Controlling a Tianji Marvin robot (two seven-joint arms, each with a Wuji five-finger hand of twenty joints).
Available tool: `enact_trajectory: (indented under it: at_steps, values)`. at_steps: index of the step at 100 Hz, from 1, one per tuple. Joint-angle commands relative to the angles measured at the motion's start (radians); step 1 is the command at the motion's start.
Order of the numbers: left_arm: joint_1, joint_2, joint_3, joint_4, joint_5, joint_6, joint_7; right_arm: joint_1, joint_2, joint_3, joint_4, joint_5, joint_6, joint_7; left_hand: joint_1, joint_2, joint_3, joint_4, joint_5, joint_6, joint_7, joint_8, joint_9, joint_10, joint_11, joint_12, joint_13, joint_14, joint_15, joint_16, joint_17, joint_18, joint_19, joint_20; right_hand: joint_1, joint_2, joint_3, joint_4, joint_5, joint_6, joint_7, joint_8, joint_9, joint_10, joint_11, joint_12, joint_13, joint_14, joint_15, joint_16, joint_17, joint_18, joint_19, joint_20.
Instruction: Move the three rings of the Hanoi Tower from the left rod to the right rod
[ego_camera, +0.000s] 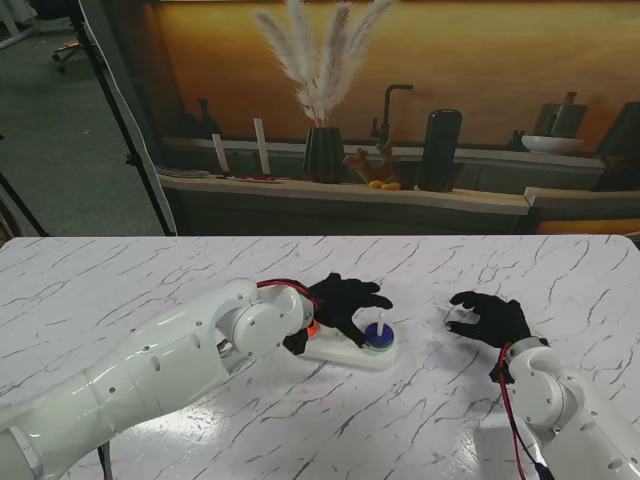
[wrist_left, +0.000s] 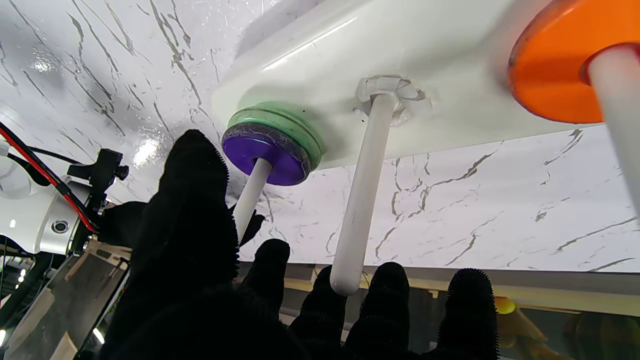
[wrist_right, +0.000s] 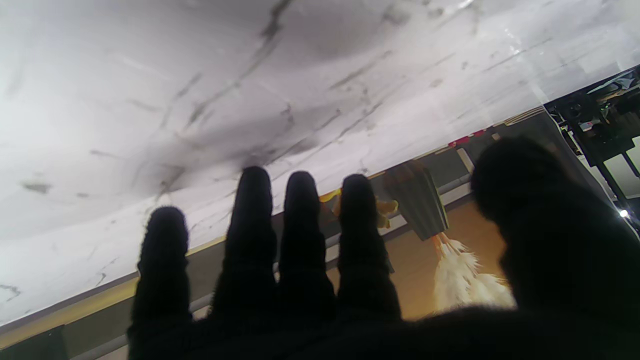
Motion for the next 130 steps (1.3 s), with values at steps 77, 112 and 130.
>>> enact_trajectory:
  at_steps: [77,112,130]
  values:
    - [0.238,0.072,-0.359,-0.161,0.191,-0.034,-0.044,0.004,-0.01,-0.025,0.02,0.01,-0.004,-0.003,-0.028,-0.015,0.019,0.018,0.023,0.025,0.033,-0.002,-0.005,0.01,-0.003,-0.009,-0.015,0.01,-0.01,-0.007,0.001,0.039,-0.023,0.04,0.013,-0.022,0.021,0.031,0.023,0.008,0.018,0.012,0.017,0.0,0.018,0.003,0.018,0.042,0.022,0.006,-0.012,0.098,0.021,0.003]
    - [0.32,0.075,-0.429,-0.152,0.211,-0.019,-0.02,0.007,-0.01,-0.029,0.02,0.012,-0.003,-0.002,-0.029,-0.024,0.024,0.02,0.017,0.042,0.042,0.022,0.005,0.013,0.001,-0.002,-0.004,0.016,-0.003,-0.001,0.003,0.051,0.013,0.064,0.014,-0.022,0.021,0.031,0.022,0.009,0.017,0.012,0.016,-0.001,0.018,0.003,0.017,0.041,0.022,0.006,-0.012,0.1,0.021,0.003]
    - [0.347,0.075,-0.437,-0.141,0.209,-0.001,-0.008,0.004,-0.01,-0.025,0.015,0.012,-0.001,-0.001,-0.03,-0.023,0.027,0.021,0.014,0.041,0.042,0.029,0.003,0.013,0.0,0.0,-0.004,0.015,-0.003,0.001,0.0,0.052,0.024,0.068,0.013,-0.021,0.021,0.032,0.023,0.009,0.018,0.012,0.016,0.0,0.017,0.003,0.017,0.041,0.022,0.006,-0.012,0.098,0.021,0.003]
